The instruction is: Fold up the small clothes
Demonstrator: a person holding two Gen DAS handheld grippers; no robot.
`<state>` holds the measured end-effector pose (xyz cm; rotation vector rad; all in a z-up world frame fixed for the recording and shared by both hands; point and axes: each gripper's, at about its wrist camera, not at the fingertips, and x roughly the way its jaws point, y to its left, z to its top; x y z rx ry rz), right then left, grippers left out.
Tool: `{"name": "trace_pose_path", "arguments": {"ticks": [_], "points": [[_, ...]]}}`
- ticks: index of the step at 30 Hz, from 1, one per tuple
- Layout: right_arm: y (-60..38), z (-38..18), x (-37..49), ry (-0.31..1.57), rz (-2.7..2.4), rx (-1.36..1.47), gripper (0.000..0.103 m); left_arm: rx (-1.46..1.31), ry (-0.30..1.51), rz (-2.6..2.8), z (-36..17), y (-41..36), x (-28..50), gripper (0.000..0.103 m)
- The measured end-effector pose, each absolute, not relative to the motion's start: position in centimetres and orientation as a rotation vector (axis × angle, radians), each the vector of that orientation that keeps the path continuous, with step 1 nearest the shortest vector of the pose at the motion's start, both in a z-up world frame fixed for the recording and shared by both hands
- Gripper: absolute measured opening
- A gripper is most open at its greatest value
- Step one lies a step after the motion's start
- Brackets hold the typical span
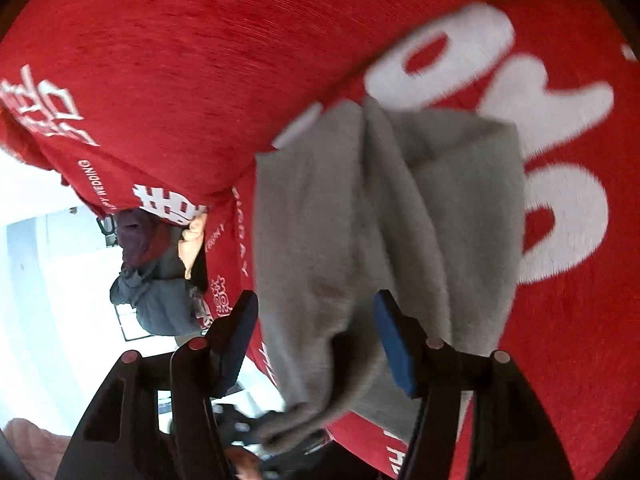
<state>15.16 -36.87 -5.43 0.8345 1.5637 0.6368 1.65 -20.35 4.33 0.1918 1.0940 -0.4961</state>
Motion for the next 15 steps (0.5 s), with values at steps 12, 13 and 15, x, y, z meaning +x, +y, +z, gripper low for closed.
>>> {"name": "trace_pose_path", "arguments": {"ticks": [12,13,15], "points": [[-30.9,-6.2,17.8,1.457,0.750,0.926,0.013,0.192,1.100,-0.521,5.6,-20.3,1.9,0.015],[-30.6,-4.7,17.6,1.407,0.796,0.896,0.013,0.178,1.100,-0.529,6.0,-20.4,2.0,0.015],[-30.9,-2.5,17.1,1.357,0.850,0.888,0.013,0.163,1.098,-0.557,6.4,-21.1,2.1,0.015]]}}
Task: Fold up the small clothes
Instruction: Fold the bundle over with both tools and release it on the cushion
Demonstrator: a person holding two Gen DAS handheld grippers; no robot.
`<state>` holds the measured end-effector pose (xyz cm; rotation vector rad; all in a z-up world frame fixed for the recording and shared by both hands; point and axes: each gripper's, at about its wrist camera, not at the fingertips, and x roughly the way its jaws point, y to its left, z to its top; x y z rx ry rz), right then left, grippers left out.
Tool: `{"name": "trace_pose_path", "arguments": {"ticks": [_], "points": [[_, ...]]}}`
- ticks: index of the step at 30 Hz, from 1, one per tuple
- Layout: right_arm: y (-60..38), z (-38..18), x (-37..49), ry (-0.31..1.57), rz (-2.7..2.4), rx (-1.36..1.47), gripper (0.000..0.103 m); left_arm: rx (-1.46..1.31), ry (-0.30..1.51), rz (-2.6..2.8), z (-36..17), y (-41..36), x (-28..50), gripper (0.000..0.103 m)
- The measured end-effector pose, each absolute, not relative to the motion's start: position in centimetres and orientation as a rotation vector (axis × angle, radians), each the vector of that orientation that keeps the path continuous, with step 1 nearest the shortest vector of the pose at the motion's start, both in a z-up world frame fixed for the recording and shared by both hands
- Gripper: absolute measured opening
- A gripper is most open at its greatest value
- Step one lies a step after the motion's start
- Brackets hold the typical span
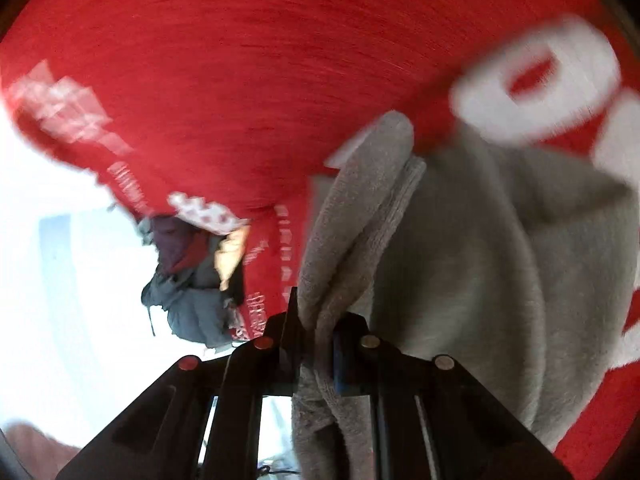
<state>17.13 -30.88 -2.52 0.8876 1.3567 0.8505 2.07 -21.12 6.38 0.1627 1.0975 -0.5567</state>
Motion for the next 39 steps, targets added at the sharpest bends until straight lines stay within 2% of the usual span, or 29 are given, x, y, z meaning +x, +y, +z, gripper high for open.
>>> {"name": "trace_pose_path", "arguments": {"ticks": [5,11,14,16,17,18,19,20,25,31,36,39], "points": [[-35.0,-1.2,15.6,1.304,0.812,0.904,0.012,0.182,1.101,-0.641,5.5,-24.7,1.6,0.015],[-38.9,-7.7,13.8,1.428,0.581,0.865,0.013,0.200,1.207,-0.675,1.0,-26.9,1.2,0.015],[-38.7,-9.1,13.3,1.428,0.558,0.871,0.014,0.202,1.220,-0.645,0.9,-26.0,0.9,0.016],[-38.9,-8.9,13.0,1.418,0.541,0.899,0.020,0.204,1.250,-0.608,1.3,-25.0,1.0,0.023],[-38.9,-8.6,12.8,1.425,0.529,0.897,0.025,0.208,1.263,-0.586,1.4,-24.5,0.9,0.039],[-39.1,-8.4,12.6,1.437,0.510,0.884,0.040,0.209,1.274,-0.558,1.7,-23.8,0.8,0.061],[-39.2,-8.0,12.3,1.445,0.498,0.877,0.048,0.201,1.268,-0.528,2.3,-22.8,0.8,0.067],[-39.4,-7.5,11.9,1.441,0.495,0.884,0.056,0.187,1.252,-0.504,3.0,-21.7,0.7,0.069],[-41.6,-4.9,7.2,1.409,0.429,0.911,0.056,0.101,1.325,-0.382,4.1,-16.2,1.4,0.069],[-43.9,-4.3,-1.3,1.385,0.350,1.049,0.056,-0.254,1.503,-0.221,-0.3,-8.0,3.7,0.068],[-41.0,-4.7,-5.0,1.376,0.395,1.141,0.056,-0.360,1.578,-0.286,-4.0,-6.9,4.0,0.069],[-39.2,-5.9,-4.3,1.353,0.343,1.159,0.055,-0.275,1.592,-0.302,-5.1,-8.1,3.8,0.068]]}}
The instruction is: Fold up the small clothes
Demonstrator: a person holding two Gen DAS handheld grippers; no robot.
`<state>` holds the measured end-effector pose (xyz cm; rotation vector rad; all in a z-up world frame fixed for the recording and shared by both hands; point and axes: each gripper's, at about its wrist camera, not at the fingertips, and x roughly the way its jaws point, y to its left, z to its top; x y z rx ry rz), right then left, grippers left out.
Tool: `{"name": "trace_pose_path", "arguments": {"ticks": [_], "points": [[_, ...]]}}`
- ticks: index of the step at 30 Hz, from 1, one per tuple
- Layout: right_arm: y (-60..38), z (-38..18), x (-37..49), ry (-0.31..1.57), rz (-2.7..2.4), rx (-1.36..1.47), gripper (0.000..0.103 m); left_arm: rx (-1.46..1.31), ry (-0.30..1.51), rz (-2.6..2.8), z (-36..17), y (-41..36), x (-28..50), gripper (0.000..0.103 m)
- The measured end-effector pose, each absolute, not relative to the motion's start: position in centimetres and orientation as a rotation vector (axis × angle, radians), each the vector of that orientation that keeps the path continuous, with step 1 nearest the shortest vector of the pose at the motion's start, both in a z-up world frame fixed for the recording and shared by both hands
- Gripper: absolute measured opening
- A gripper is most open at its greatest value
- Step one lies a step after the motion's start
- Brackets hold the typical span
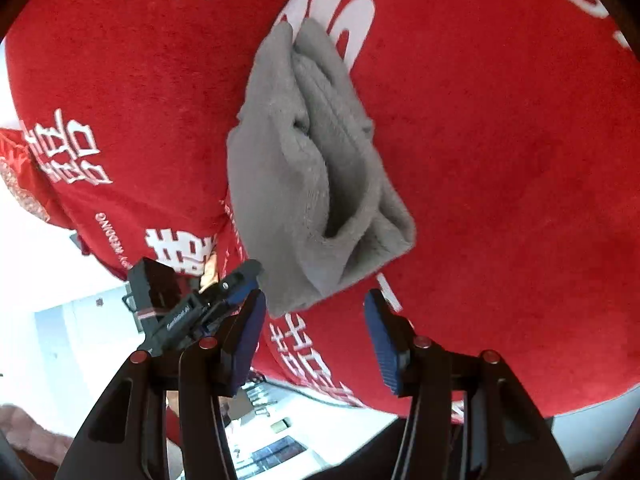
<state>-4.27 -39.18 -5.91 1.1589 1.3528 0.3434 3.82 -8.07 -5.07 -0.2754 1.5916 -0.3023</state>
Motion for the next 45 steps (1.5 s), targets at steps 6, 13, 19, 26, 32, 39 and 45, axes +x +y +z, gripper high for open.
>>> {"name": "trace_pose_path", "arguments": {"ticks": [6,13,19,26,32,39,45], "points": [[-37.3,-6.3,-2.6,1.279,0.274,1.220,0.009,-0.107,1.535,-0.334,-3.9,-8.4,3.4,0.060],[-37.8,-8.9,-5.3,1.328,0.148,1.192,0.009,-0.100,1.523,-0.328,-4.0,-7.6,2.5,0.060],[-37.4,-8.6,-5.2,1.345,0.148,1.133,0.011,-0.078,1.480,-0.296,-2.5,-7.6,1.7,0.073],[-36.3,-6.6,-5.9,1.399,0.164,1.019,0.014,-0.048,1.344,-0.233,2.0,-6.6,1.1,0.090],[-35.7,-4.2,-7.4,1.404,0.138,0.950,0.034,-0.055,1.297,-0.219,5.0,-5.5,0.7,0.090],[-34.5,-1.5,-8.6,1.420,0.090,0.808,0.069,-0.003,1.357,-0.200,5.5,-5.0,-0.9,0.090],[-31.8,1.5,-8.8,1.431,0.065,0.663,0.078,-0.015,1.424,-0.269,6.6,-4.7,-3.4,0.090]]}}
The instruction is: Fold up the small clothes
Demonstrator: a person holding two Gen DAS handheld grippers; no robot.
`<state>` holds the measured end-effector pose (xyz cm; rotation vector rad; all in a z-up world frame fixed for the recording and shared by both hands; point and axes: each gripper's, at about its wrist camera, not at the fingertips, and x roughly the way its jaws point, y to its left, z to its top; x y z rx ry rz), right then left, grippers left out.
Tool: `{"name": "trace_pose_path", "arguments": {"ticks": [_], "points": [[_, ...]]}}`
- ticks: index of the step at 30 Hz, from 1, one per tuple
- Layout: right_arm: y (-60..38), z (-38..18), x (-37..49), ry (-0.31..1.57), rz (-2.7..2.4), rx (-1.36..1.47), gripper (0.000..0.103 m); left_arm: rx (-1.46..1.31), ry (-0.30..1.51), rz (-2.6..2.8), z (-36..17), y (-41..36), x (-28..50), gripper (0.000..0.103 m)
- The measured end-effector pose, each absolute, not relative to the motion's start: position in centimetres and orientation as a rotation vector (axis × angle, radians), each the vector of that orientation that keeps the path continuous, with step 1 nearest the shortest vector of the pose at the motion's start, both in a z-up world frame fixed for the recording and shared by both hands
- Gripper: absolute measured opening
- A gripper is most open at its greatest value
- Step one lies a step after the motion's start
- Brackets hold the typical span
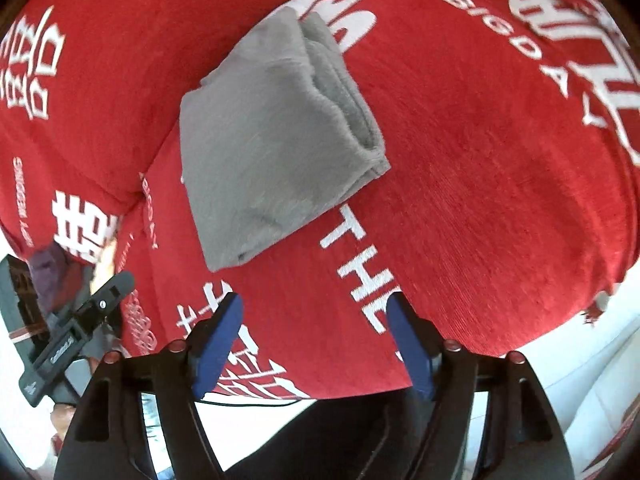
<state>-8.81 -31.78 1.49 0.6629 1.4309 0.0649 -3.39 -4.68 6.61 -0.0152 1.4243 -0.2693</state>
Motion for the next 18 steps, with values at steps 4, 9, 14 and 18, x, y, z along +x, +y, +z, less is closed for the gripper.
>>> {"name": "trace_pose_path", "arguments": {"ticks": [4,9,14,18], "points": [[-30.5,3.8,-9.2,1.413,0.062,0.606,0.079,-0.019,1.442,-0.262,7.6,-4.2,-4.6,0.090],[-29.5,5.7,-10.0,1.403,0.070,0.547,0.081,-0.007,1.432,-0.246,8.3,-3.7,-4.9,0.090],[-29.3,6.3,-8.9,1.402,0.080,0.465,0.082,-0.026,1.447,-0.213,7.6,-3.7,-4.0,0.090],[-30.3,6.1,-7.5,1.401,0.103,0.470,0.093,-0.029,1.454,-0.185,7.0,-4.5,-3.0,0.090]]}}
